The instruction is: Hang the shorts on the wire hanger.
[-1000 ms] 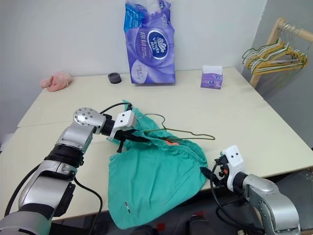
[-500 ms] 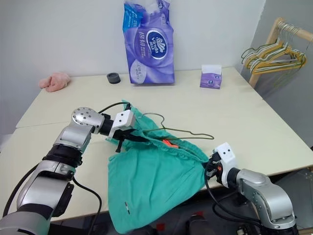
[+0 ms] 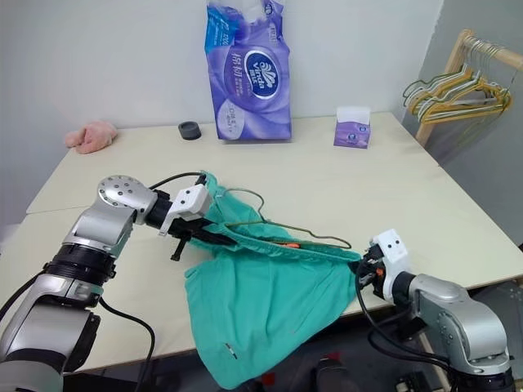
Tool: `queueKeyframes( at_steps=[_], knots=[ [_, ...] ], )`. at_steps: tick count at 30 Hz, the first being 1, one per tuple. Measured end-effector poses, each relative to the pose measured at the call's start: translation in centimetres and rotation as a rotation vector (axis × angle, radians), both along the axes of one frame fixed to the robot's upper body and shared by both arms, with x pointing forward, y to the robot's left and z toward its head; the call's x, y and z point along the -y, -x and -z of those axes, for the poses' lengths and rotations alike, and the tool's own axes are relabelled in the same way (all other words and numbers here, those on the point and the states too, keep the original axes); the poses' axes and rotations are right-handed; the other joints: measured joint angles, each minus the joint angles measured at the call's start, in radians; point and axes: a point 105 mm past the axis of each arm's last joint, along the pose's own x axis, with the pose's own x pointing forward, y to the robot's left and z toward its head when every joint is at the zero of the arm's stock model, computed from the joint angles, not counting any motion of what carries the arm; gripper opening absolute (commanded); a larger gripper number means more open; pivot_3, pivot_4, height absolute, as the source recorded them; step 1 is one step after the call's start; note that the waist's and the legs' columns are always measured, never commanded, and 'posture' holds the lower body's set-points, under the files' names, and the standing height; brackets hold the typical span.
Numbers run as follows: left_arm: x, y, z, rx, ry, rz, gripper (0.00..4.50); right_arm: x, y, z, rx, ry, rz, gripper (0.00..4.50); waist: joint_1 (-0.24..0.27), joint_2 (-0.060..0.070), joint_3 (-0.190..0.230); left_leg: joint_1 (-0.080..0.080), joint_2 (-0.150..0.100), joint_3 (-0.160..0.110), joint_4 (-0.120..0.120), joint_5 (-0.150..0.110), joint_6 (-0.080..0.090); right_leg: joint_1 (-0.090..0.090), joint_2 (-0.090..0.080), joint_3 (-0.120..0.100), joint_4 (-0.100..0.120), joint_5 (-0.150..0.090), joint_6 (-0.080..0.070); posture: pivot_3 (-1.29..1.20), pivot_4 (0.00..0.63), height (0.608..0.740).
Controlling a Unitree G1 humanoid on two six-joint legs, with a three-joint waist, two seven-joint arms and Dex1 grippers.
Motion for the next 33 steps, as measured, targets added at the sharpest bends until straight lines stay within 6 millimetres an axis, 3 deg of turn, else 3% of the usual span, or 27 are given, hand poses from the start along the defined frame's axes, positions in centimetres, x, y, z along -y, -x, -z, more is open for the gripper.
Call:
queueKeyframes(
  at_steps=[10, 20, 27, 33],
  knots=[
    [-0.6, -0.3, 1.0, 0.005, -0.058, -0.006, 0.00, -0.1, 0.4, -0.6, 0.000, 0.005, -0.029, 0.02, -0.001, 0.000, 0.000, 0.000, 0.000, 0.000, 0.000, 0.000, 0.000, 0.000, 0.000, 0.000, 0.000, 0.000, 0.000, -0.18, 0.054, 0.740],
    [-0.6, -1.6, 1.4, 0.102, -0.099, -0.031, 0.00, 0.1, 1.4, -3.6, 0.071, 0.165, -0.160, 0.02, -0.001, 0.000, 0.000, 0.000, 0.000, 0.000, 0.000, -0.001, 0.001, 0.000, 0.000, 0.000, -0.001, -0.003, 0.006, -0.20, 0.058, 0.740],
    [2.1, -1.9, 1.2, 0.149, -0.076, -0.029, 0.00, -2.3, -0.9, -6.5, 0.191, 0.332, -0.316, 0.02, -0.011, 0.001, 0.001, 0.000, 0.001, 0.001, 0.001, -0.002, 0.002, 0.000, 0.000, 0.001, -0.001, -0.003, 0.006, -0.22, 0.056, 0.740],
    [2.1, -1.5, 1.9, 0.158, -0.136, -0.016, 0.00, -2.1, -1.9, -6.2, 0.199, 0.461, -0.400, 0.02, -0.011, 0.001, 0.001, -0.001, 0.000, 0.001, 0.001, -0.003, 0.002, 0.000, -0.001, 0.001, -0.002, -0.002, 0.002, -0.21, 0.057, 0.740]
  ],
)
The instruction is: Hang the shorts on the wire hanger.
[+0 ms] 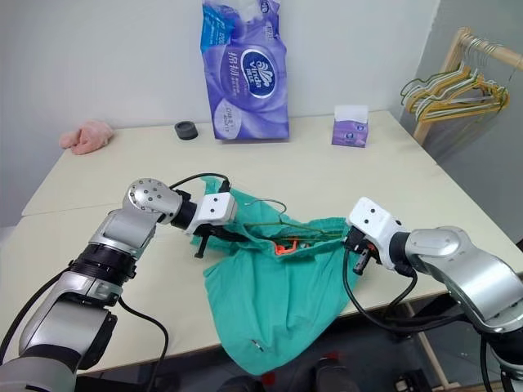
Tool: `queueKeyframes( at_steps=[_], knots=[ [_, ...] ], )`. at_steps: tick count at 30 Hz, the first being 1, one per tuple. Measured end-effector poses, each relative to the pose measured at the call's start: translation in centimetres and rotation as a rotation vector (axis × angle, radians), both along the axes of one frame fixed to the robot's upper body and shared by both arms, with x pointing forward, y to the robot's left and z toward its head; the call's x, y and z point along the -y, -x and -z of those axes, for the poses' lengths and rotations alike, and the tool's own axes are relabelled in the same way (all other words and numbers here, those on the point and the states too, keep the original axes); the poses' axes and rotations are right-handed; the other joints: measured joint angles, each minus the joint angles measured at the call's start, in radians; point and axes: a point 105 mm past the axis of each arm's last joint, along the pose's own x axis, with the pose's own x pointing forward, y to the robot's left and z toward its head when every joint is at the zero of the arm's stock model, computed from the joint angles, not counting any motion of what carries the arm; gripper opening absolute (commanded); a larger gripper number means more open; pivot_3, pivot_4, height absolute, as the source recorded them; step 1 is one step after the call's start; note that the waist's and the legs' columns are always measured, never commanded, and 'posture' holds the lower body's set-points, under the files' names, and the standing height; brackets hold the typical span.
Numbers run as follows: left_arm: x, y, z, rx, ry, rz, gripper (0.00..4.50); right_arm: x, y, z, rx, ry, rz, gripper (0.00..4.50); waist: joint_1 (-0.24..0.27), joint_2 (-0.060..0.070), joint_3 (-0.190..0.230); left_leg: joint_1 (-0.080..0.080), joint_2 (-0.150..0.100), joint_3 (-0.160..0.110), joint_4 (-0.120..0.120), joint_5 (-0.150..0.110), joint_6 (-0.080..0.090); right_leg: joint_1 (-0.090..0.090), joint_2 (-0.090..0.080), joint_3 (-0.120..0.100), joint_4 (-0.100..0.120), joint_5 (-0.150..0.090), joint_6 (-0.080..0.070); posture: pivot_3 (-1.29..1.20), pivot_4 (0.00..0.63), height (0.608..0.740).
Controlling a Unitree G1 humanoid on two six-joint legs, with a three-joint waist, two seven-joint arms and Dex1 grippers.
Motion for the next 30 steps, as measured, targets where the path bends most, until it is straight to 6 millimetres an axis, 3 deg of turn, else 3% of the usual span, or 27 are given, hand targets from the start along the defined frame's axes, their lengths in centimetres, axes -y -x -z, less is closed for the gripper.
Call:
queueKeyframes(
  at_steps=[9, 14, 18, 22, 25, 30],
  knots=[
    [-0.9, 0.1, 0.6, 0.022, -0.056, 0.000, 0.00, 1.6, -0.4, -1.9, 0.043, 0.107, -0.088, 0.02, 0.002, 0.001, 0.001, 0.000, 0.000, 0.000, 0.000, 0.000, 0.000, 0.000, 0.000, 0.000, 0.000, 0.000, 0.000, -0.20, 0.061, 0.740],
    [-0.9, -0.2, 1.1, 0.042, -0.077, -0.012, 0.00, -0.9, -0.4, -3.5, 0.110, 0.099, -0.187, 0.02, 0.000, 0.001, 0.001, 0.000, 0.000, 0.000, 0.000, 0.000, 0.000, 0.000, 0.000, 0.000, 0.000, 0.000, 0.000, -0.22, 0.062, 0.740],
    [-0.9, -0.5, 1.8, 0.051, -0.093, -0.028, 0.00, -3.3, -0.5, -3.2, 0.121, 0.093, -0.258, 0.02, -0.006, 0.001, 0.001, 0.000, 0.000, 0.000, 0.000, 0.000, 0.000, -0.001, -0.001, 0.000, 0.001, 0.000, 0.000, -0.22, 0.060, 0.740],
    [-0.6, -0.8, 2.3, 0.050, -0.084, -0.045, 0.00, -3.6, -0.8, -2.3, 0.119, 0.123, -0.260, 0.02, -0.004, 0.001, 0.001, -0.005, 0.000, -0.001, 0.002, 0.000, 0.000, -0.004, -0.002, -0.001, 0.001, 0.001, 0.000, -0.22, 0.059, 0.740],
    [-0.4, -0.8, 2.3, 0.054, -0.081, -0.045, 0.00, -3.7, -0.7, -2.3, 0.117, 0.119, -0.267, 0.75, -0.006, 0.001, 0.001, -0.008, 0.000, -0.001, 0.003, 0.000, 0.000, -0.008, -0.002, -0.001, 0.002, 0.001, 0.000, -0.22, 0.058, 0.740],
    [0.0, -0.9, 2.4, 0.063, -0.071, -0.047, 0.00, -3.3, 0.6, -1.8, 0.073, 0.111, -0.280, 2.38, -0.006, 0.001, 0.000, -0.014, 0.000, -0.001, 0.004, 0.000, 0.000, -0.013, -0.002, -0.001, 0.004, 0.001, -0.001, -0.21, 0.056, 0.740]
  ],
)
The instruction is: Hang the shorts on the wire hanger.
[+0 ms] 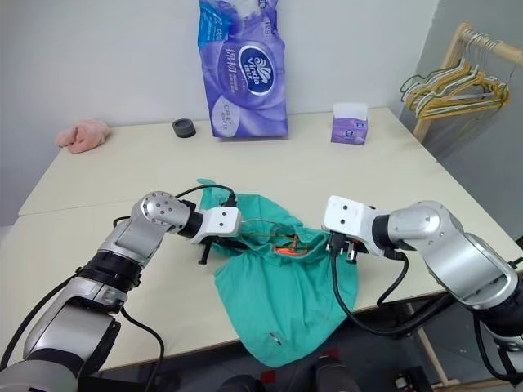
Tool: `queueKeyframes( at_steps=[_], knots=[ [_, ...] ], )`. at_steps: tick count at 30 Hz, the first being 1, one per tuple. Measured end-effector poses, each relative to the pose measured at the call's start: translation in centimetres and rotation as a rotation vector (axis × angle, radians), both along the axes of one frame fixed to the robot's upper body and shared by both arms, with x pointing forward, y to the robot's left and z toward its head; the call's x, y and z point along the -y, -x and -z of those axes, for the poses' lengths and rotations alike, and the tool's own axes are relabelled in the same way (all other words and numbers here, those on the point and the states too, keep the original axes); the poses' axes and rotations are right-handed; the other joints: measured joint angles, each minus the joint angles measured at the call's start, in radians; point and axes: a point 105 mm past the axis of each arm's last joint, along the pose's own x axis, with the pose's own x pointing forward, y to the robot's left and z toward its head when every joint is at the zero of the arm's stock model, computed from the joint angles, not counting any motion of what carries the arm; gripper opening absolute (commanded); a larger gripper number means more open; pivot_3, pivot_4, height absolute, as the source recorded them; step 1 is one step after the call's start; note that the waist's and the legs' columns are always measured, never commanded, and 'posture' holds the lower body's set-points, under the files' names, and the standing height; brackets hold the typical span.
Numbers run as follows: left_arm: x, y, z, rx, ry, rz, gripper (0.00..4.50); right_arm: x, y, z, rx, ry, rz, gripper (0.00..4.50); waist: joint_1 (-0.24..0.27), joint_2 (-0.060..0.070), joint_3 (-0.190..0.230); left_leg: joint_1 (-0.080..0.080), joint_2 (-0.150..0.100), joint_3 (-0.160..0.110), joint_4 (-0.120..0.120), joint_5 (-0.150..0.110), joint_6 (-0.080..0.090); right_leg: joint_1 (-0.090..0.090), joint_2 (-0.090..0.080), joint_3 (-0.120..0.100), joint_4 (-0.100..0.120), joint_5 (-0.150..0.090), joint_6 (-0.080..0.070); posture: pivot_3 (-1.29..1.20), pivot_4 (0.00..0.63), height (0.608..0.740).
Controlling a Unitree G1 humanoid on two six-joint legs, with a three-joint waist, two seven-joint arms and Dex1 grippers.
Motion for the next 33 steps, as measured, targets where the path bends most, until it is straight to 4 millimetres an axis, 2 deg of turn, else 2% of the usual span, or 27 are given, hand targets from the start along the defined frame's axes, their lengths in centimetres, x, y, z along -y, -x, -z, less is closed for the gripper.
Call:
queueKeyframes(
  at_steps=[5, 8, 11, 17, 20, 33],
  knots=[
    [0.1, -0.1, 0.0, 0.007, 0.002, -0.006, 0.00, 1.1, 1.3, -0.9, -0.059, -0.074, 0.056, 4.04, 0.000, 0.000, 0.000, 0.000, 0.000, 0.000, 0.000, 0.000, 0.000, 0.000, 0.000, 0.000, 0.000, 0.000, 0.000, -0.22, 0.055, 0.740],
    [0.2, -0.1, 0.0, 0.012, 0.007, -0.007, 0.00, 2.3, 1.7, -0.9, -0.087, -0.107, 0.122, 4.04, 0.002, 0.000, 0.000, 0.000, 0.000, 0.000, 0.000, 0.000, 0.000, 0.000, 0.000, 0.000, -0.001, 0.000, 0.000, -0.22, 0.056, 0.740],
    [0.2, -0.1, 0.1, 0.008, 0.007, -0.009, 0.00, 4.1, 2.4, 1.1, -0.152, -0.095, 0.218, 4.04, 0.008, 0.000, 0.000, 0.000, 0.000, 0.000, 0.000, 0.000, 0.000, 0.001, 0.000, 0.000, 0.000, 0.000, 0.000, -0.22, 0.056, 0.740],
    [0.2, 0.0, 0.1, 0.001, 0.005, -0.002, 0.00, 4.5, 1.4, 2.5, -0.156, -0.142, 0.304, 4.04, 0.001, 0.001, -0.001, 0.001, 0.000, 0.001, 0.000, 0.000, 0.000, 0.001, 0.001, 0.001, 0.000, 0.001, 0.000, -0.22, 0.056, 0.740],
    [0.2, 0.0, 0.1, 0.000, 0.005, 0.000, 0.00, 4.2, 0.8, 3.4, -0.171, -0.148, 0.310, 4.04, -0.004, 0.001, -0.001, 0.001, 0.000, 0.001, 0.000, 0.000, 0.000, 0.000, 0.001, 0.001, 0.000, 0.001, 0.000, -0.22, 0.056, 0.740],
    [0.4, 0.1, -0.1, 0.003, 0.005, 0.003, 0.00, 0.8, -2.7, 6.3, -0.217, -0.089, 0.201, 4.04, -0.017, 0.001, -0.001, 0.000, 0.000, 0.001, 0.000, 0.000, 0.000, 0.000, 0.001, 0.001, 0.000, 0.001, 0.000, -0.20, 0.056, 0.740]
  ],
)
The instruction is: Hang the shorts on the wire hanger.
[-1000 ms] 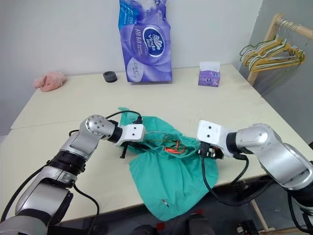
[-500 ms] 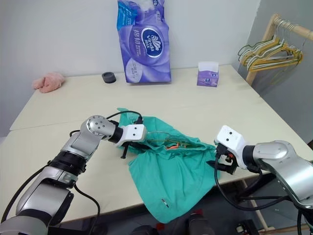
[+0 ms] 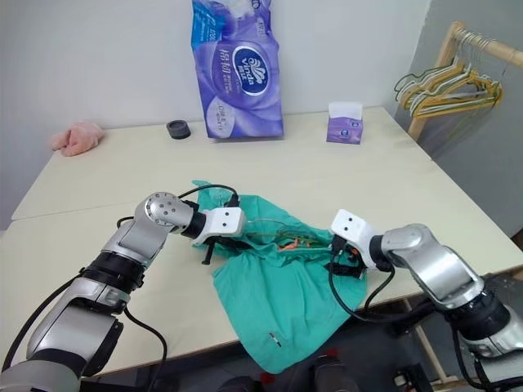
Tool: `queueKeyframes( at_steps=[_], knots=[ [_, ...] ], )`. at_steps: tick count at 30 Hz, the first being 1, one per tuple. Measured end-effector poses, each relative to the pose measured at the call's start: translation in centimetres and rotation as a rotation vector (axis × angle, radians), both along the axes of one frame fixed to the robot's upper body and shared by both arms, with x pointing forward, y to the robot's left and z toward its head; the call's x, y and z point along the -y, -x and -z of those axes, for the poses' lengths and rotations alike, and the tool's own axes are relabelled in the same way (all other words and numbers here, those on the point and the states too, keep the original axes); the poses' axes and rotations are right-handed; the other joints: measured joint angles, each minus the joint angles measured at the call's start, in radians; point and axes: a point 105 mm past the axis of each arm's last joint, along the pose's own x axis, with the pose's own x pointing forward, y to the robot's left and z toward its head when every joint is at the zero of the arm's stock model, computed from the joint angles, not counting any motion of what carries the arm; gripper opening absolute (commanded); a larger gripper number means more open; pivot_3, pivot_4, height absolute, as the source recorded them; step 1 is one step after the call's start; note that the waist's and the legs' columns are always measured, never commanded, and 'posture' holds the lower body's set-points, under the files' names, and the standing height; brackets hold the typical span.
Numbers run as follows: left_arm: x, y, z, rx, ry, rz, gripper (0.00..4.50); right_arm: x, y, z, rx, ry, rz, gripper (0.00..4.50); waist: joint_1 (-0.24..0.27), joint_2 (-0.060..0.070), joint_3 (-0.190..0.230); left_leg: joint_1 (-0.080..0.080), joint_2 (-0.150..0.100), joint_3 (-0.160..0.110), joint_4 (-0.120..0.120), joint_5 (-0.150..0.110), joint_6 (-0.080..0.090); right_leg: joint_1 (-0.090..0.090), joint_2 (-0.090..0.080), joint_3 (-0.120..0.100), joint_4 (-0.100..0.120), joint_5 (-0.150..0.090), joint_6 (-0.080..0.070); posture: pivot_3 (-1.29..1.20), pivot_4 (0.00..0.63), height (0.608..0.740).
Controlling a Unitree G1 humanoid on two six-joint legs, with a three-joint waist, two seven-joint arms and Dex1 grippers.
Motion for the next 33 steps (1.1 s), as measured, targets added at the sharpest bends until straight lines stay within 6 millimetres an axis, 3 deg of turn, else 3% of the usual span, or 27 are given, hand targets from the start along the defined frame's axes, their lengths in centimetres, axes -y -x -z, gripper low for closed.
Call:
queueKeyframes(
  at_steps=[3, 13, 23, 33],
  knots=[
    [0.0, 0.1, 0.0, -0.005, 0.004, -0.004, 0.00, 0.1, -0.4, 0.3, -0.002, 0.008, 0.004, 3.40, 0.000, 0.000, 0.000, 0.000, 0.000, 0.000, 0.000, 0.000, 0.000, 0.000, 0.000, 0.000, 0.000, 0.000, 0.000, -0.19, 0.057, 0.740],
    [0.1, 0.4, 0.1, -0.026, 0.019, -0.021, 0.00, -0.4, -0.2, 0.5, 0.010, 0.027, -0.039, 0.02, 0.001, 0.000, 0.000, 0.000, 0.000, -0.001, 0.000, 0.000, 0.000, 0.000, 0.000, 0.000, 0.000, 0.000, 0.000, -0.19, 0.056, 0.740],
    [-0.2, 0.7, 0.0, -0.102, 0.086, -0.076, 0.00, -0.6, 0.3, -0.3, 0.054, 0.070, -0.106, 0.02, 0.000, 0.000, 0.000, 0.000, 0.000, -0.001, 0.000, 0.000, 0.000, 0.000, 0.000, -0.001, 0.000, 0.000, 0.000, -0.19, 0.052, 0.740],
    [0.5, 0.1, -1.9, -0.180, 0.291, -0.150, 2.91, -0.4, 0.5, -1.3, 0.075, 0.064, -0.116, 0.00, 0.000, 0.001, -0.001, 0.000, 0.000, -0.001, 0.000, 0.000, 0.000, 0.000, 0.000, -0.001, 0.001, 0.000, 0.000, -0.19, 0.045, 0.740]
  ],
)
